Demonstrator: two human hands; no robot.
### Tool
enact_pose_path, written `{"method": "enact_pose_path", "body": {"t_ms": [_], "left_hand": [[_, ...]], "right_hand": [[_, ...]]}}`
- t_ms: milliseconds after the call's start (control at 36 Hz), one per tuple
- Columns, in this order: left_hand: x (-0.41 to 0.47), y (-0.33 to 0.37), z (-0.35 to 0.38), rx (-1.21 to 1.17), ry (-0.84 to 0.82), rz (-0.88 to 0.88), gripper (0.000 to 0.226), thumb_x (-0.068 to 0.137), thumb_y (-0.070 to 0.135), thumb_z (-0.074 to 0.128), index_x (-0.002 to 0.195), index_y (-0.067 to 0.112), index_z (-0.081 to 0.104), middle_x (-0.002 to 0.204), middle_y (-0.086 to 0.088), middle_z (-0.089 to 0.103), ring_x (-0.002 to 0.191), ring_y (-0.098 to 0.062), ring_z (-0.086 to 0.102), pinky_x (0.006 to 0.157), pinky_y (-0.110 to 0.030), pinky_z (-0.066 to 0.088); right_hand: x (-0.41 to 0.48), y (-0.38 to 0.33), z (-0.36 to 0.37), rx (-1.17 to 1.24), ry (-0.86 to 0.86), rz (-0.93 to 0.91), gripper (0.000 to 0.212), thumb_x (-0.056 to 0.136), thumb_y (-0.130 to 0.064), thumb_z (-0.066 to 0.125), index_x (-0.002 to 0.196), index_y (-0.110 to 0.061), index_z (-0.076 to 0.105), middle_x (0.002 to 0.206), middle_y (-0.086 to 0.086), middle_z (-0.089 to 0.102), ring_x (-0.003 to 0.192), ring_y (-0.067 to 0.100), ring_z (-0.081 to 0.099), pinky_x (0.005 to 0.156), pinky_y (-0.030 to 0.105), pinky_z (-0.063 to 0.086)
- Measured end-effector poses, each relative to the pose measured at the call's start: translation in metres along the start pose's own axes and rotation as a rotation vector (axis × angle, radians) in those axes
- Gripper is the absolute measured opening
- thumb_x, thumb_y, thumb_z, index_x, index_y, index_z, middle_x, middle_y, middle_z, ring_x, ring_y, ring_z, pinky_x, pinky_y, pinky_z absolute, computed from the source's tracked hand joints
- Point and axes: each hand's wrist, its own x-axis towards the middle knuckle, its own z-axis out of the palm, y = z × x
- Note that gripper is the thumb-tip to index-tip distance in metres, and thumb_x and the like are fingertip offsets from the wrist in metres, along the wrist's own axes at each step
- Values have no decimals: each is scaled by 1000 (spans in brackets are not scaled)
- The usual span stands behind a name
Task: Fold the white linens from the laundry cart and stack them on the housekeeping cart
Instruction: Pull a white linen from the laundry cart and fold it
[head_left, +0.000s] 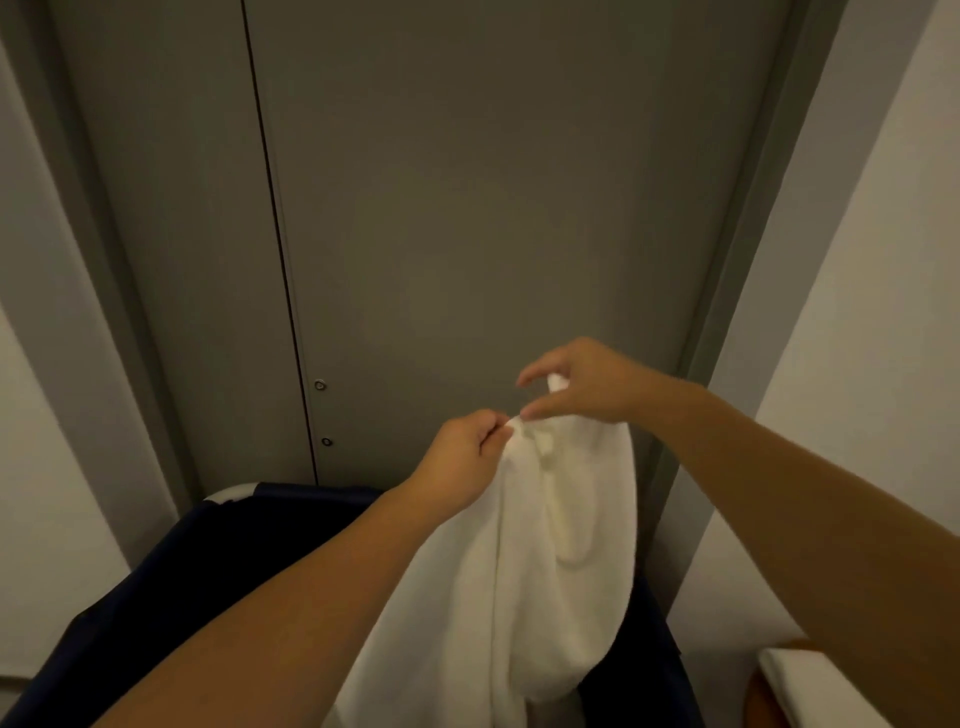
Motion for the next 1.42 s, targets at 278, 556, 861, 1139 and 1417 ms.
{"method": "enact_pose_path", "body": {"t_ms": [278,556,861,1139,1417], "left_hand": [[-20,-6,-3,7,-25,70,16,97,13,54,97,6,68,69,16,53,62,8,52,58,-8,36],[-29,-6,-9,55,9,59,18,98,22,52,105,12,65,75,14,55,65,1,52,59,-12,35],[-42,-28,-12,-190,16,-56,31,88,24,68,102,38,45,107,12,55,95,0,56,77,-12,46],[-7,6,-26,-287,-36,61,30,85,18,72,107,32,60,101,6,64,86,-13,61,82,-25,52],[-12,1,0,-23,-66,285,38,85,15,71,121,20,59,126,10,44,61,-5,47,71,-11,41]], "right_hand": [[8,1,34,82,-264,-2,40,80,-30,76,118,-25,67,95,-26,59,85,-11,54,76,9,35],[11,-16,31,-86,-284,-34,16,85,-34,70,74,-23,66,69,-8,54,63,9,49,60,25,38],[17,-34,-28,-476,-69,-86,27,91,-37,61,105,-16,69,91,1,58,84,15,49,70,26,34],[12,-38,-47,-667,-2,-156,29,92,-38,59,108,-17,69,107,6,67,97,25,58,74,29,38],[5,-22,-41,-676,8,-114,28,93,-37,56,107,-18,70,103,3,68,90,21,57,71,29,38]]}}
